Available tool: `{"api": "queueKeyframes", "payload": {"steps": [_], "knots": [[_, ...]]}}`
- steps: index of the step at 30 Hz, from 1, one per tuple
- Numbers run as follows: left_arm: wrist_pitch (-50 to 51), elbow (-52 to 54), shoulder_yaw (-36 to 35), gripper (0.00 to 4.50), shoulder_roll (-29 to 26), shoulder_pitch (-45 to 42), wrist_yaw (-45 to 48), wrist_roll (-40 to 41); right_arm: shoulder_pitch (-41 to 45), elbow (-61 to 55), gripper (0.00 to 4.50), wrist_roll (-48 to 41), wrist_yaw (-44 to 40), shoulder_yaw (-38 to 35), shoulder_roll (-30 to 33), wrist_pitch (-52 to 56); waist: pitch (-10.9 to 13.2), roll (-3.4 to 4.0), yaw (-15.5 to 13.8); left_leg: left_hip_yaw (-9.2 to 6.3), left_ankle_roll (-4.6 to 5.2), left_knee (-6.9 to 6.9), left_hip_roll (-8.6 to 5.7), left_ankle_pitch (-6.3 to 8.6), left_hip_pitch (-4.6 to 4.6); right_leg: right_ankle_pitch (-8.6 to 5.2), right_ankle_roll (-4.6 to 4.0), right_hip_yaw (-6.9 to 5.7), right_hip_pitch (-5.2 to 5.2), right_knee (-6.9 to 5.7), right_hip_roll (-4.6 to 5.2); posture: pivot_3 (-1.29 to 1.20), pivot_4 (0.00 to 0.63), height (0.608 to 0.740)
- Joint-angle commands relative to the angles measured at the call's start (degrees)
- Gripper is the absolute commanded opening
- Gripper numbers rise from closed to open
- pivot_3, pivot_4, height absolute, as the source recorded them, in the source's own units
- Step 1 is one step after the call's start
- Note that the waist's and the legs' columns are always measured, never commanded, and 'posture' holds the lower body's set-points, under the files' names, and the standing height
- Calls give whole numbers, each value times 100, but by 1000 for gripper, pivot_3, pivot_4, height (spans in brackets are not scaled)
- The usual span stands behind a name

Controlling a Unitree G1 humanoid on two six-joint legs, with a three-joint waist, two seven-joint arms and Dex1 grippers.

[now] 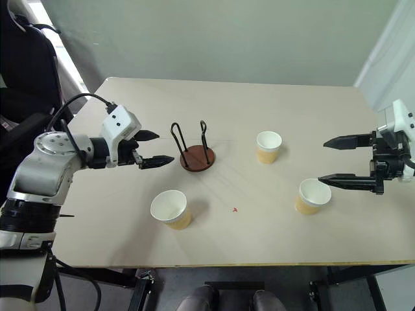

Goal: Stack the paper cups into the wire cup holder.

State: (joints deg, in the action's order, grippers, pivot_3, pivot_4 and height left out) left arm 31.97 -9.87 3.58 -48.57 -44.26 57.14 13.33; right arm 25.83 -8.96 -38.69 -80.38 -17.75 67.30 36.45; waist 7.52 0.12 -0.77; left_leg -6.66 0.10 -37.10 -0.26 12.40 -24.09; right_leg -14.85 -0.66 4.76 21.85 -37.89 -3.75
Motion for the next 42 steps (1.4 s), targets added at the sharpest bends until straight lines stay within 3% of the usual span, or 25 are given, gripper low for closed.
{"api": "queueKeyframes", "payload": {"steps": [1,8,26,29,39,42], "knots": [[-17,-195,8,4465,41,-350,29,-105,-305,-461,4500,-267,-80,-556,267,218,0,-1,-4,0,-3,0,0,-3,0,-3,4,0,-1,0,0,0,150,740],[-247,-939,483,4465,431,-778,27,-562,-553,-751,4500,-392,249,-794,175,350,0,-1,-7,3,7,-14,-9,-4,0,-7,24,9,-10,3,3,0,150,740],[-1187,-3360,596,4465,1834,-1874,134,-1014,-1551,-1459,4500,-596,600,-2020,232,851,2,-5,-57,10,35,-86,-15,12,-24,-18,73,18,-20,2,4,0,150,740],[-1206,-3400,555,3893,1889,-1932,218,-1025,-1636,-1532,4500,-632,645,-2120,224,903,3,-5,-57,13,40,-102,-22,15,-33,-16,89,26,-20,3,5,0,150,740],[-808,-2765,501,175,1758,-1731,633,-908,-1691,-1535,4500,-670,742,-2106,225,879,3,-6,-54,52,72,-116,-26,32,-32,-17,119,57,-20,4,10,0,150,740],[-539,-2371,454,83,1769,-1651,708,-785,-1630,-1475,4500,-672,748,-1997,240,821,3,-6,-52,67,71,-117,-26,32,-27,-19,126,75,-20,3,10,0,150,740]]}}
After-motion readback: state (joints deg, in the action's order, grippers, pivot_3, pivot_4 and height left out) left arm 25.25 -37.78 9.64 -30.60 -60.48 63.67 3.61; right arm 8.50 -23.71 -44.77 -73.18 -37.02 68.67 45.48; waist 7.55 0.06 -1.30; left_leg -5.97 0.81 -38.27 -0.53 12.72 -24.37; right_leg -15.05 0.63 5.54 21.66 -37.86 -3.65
